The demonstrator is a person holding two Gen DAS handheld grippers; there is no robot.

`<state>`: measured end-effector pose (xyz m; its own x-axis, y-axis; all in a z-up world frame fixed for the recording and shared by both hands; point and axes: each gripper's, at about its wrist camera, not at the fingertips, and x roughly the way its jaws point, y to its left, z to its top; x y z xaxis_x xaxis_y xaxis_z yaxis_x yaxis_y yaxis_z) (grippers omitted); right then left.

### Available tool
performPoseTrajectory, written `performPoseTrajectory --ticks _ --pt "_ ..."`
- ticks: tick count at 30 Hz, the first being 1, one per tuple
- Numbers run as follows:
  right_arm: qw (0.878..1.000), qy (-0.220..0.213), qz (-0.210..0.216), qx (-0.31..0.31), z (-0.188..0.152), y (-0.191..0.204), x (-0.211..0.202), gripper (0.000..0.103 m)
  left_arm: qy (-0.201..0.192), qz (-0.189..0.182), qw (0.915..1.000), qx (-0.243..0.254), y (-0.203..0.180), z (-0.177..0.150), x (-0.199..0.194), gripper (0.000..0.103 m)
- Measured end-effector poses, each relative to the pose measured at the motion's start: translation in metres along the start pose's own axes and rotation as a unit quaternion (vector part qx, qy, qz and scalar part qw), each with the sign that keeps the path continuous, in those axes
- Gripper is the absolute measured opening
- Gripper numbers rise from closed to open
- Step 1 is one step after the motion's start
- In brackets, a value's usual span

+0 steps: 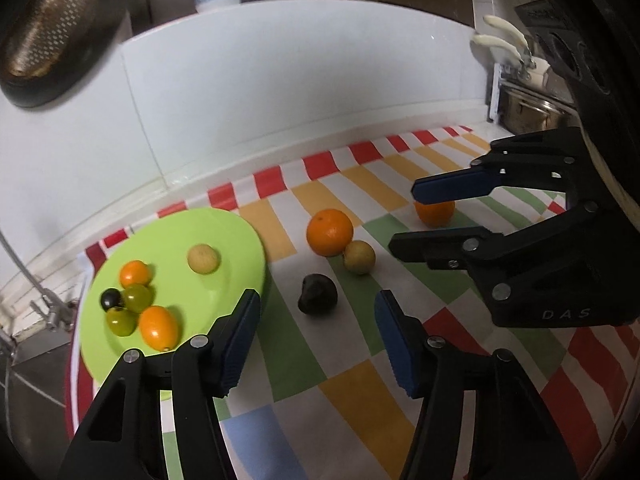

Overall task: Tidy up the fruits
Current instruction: 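Grasp the dark plum with the left tool while the right tool grasps the kiwi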

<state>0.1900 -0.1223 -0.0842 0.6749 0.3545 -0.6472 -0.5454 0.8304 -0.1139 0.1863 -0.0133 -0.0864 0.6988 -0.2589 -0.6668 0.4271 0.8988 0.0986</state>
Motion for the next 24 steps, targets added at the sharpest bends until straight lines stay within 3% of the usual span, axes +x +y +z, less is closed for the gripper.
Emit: performPoseTrajectory --ticks 13,24 --pt "0.999 0.037 0.034 0.009 -0.007 -0.006 0.043 0.043 0.038 -0.034 0.9986 0.011 0.009 0.001 0.036 0.051" --pt "0.997 0.053 0.053 0.012 -0.007 -0.012 0.064 0.039 0.06 -0.041 0.9973 0.005 0.015 0.005 0.055 0.046"
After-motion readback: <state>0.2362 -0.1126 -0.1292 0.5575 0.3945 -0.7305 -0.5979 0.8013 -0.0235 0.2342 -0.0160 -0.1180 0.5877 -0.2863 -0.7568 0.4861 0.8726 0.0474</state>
